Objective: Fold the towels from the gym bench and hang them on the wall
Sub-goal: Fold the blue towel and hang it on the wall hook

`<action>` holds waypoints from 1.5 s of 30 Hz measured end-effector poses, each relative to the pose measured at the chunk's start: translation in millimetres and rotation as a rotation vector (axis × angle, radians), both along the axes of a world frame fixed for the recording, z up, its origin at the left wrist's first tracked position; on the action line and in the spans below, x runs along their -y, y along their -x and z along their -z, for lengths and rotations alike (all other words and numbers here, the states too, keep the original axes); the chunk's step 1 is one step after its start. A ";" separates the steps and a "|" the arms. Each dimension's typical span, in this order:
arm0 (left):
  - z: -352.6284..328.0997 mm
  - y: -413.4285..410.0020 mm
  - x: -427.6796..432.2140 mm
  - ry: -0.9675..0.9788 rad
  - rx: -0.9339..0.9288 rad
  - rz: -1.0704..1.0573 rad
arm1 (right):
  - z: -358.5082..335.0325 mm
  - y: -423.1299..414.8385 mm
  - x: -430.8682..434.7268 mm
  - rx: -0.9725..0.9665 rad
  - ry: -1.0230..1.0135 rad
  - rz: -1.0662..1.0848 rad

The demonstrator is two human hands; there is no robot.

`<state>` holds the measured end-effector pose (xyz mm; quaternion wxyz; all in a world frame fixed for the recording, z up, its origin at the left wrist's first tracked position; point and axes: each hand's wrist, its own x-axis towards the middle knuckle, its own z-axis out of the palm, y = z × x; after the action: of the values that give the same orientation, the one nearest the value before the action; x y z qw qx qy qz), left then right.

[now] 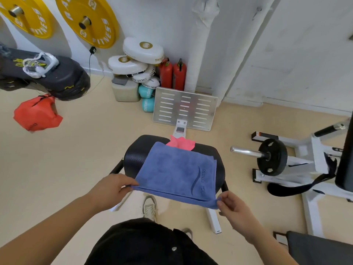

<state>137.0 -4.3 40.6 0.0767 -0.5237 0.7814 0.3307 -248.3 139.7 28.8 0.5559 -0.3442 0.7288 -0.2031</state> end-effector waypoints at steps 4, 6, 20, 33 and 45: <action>-1.0 14.4 3.3 -0.155 0.035 -0.018 | 10.1 5.6 0.6 -0.038 0.014 0.066; 2.3 24.5 18.6 -0.179 -0.002 -0.081 | 14.8 6.8 15.3 -0.075 0.026 0.154; 85.8 100.1 133.4 -0.128 0.024 -0.285 | 103.4 17.5 112.5 -0.242 -0.199 0.366; 92.4 113.4 119.8 -0.242 0.045 -0.464 | 108.0 -15.8 108.3 -0.287 -0.271 0.525; 26.7 98.8 107.4 -0.202 -0.174 -0.611 | 59.5 -8.0 117.4 0.137 -0.191 0.636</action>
<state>38.2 -111.7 14.0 -0.0414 -0.6933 0.5550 0.4577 -240.3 22.3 -30.7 0.5420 -0.0315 0.7765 -0.3197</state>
